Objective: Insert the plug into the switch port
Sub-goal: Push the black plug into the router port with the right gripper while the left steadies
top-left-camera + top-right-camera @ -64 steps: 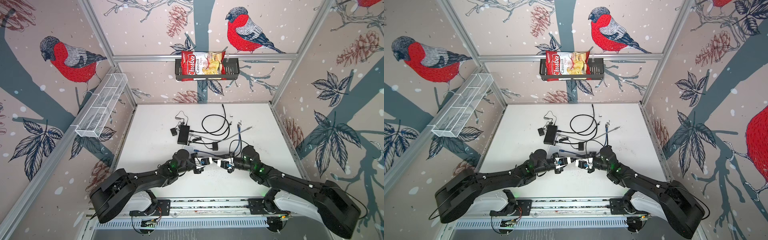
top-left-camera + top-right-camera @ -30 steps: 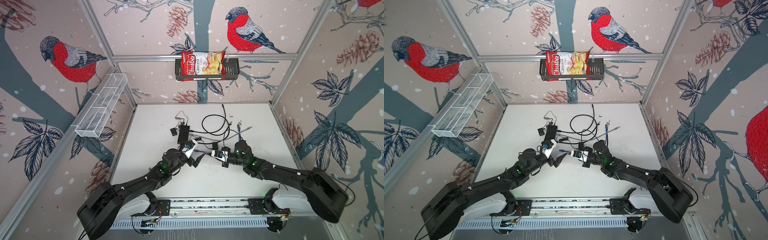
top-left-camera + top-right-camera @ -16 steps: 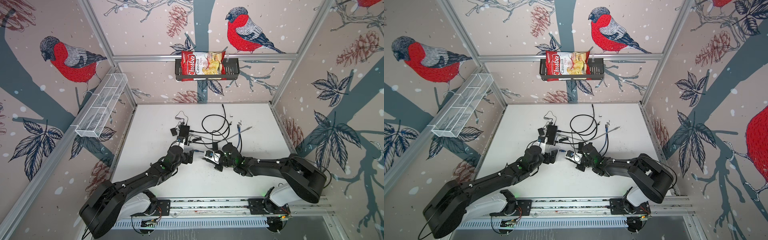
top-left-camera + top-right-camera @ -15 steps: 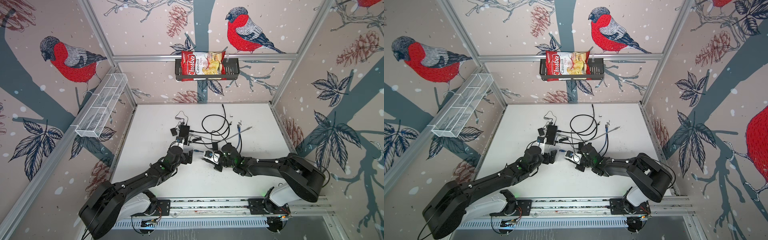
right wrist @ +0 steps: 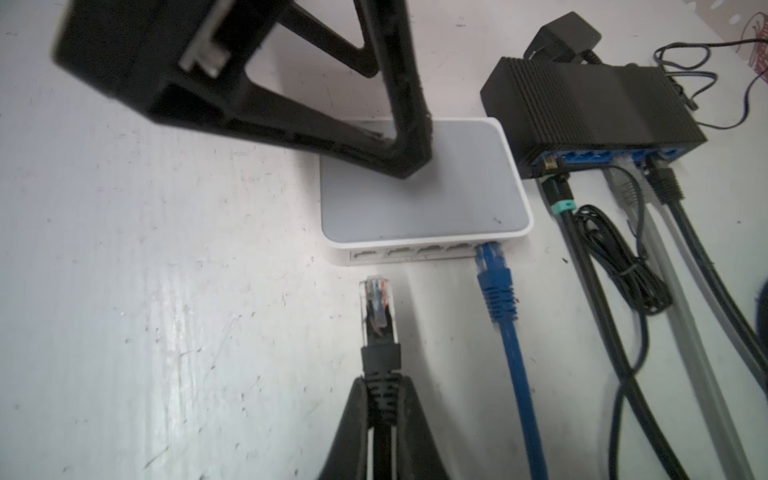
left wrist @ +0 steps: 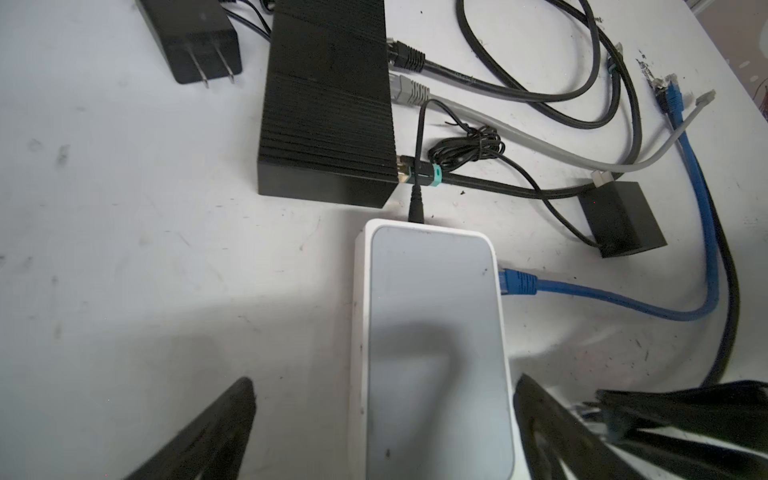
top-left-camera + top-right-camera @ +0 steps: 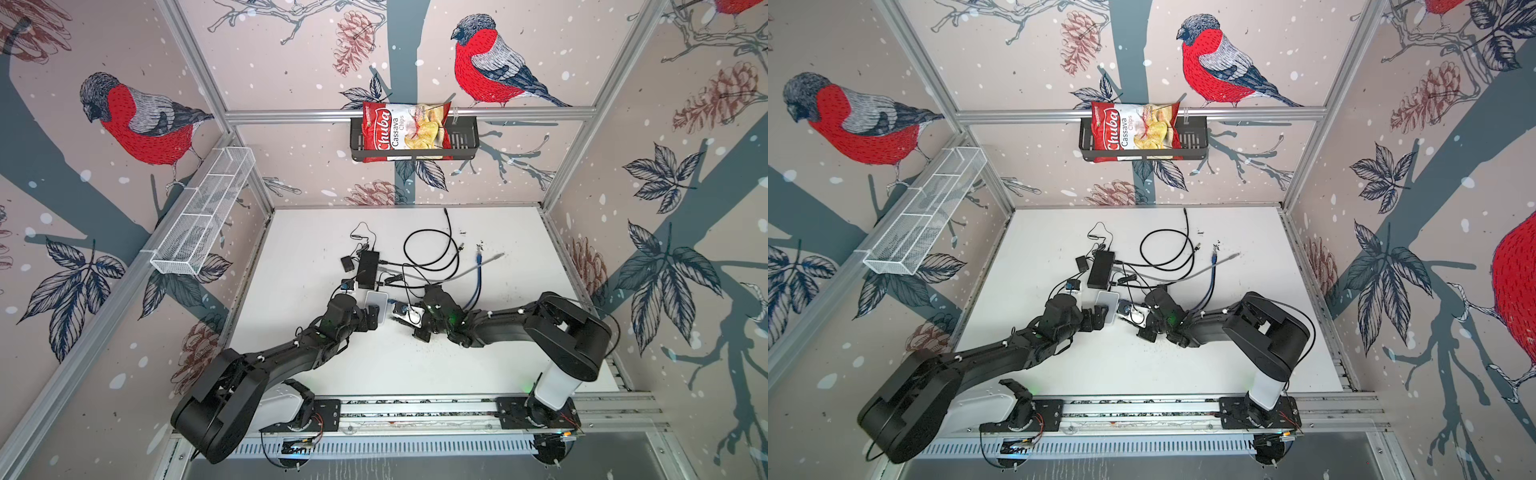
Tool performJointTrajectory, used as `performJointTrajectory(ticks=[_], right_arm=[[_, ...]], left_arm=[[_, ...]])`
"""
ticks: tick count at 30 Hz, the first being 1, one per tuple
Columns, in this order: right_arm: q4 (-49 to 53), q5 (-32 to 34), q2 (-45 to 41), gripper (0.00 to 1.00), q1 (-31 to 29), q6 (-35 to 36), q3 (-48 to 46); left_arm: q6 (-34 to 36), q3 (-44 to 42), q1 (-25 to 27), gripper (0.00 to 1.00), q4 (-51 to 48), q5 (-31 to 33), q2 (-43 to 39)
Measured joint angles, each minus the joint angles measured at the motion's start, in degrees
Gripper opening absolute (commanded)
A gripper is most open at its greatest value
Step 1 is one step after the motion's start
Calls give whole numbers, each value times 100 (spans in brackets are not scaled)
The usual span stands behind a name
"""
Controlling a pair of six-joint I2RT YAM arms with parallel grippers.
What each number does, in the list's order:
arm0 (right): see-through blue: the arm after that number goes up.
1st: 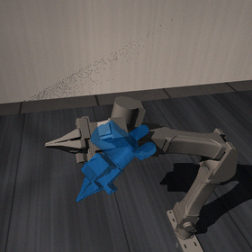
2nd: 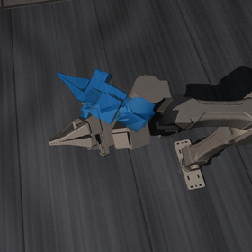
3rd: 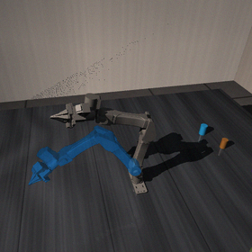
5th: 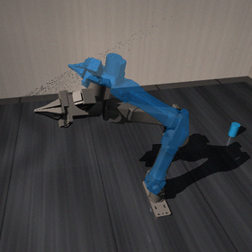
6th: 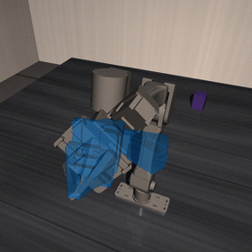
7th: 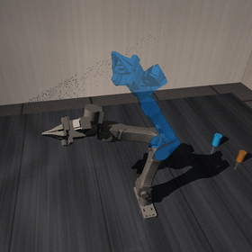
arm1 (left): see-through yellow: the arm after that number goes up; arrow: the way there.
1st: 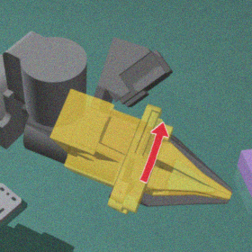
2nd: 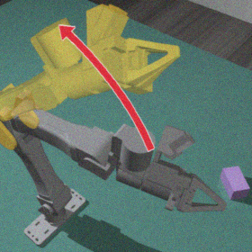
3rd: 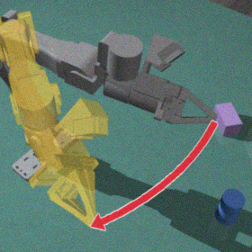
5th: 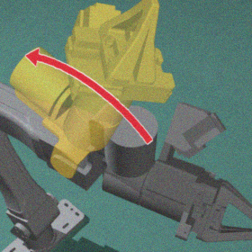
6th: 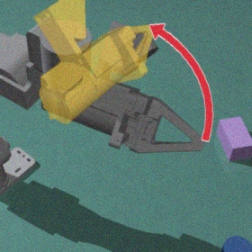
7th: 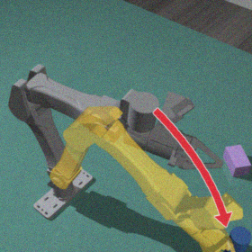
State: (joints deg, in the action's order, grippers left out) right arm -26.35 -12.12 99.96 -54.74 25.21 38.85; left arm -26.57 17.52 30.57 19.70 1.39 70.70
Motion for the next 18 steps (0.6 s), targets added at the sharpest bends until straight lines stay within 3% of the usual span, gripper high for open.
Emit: performJointTrajectory(ticks=[18], right_arm=[[188, 197, 452, 1, -153, 0, 420]], left_arm=[[-339, -55, -24, 63, 837, -826, 780]])
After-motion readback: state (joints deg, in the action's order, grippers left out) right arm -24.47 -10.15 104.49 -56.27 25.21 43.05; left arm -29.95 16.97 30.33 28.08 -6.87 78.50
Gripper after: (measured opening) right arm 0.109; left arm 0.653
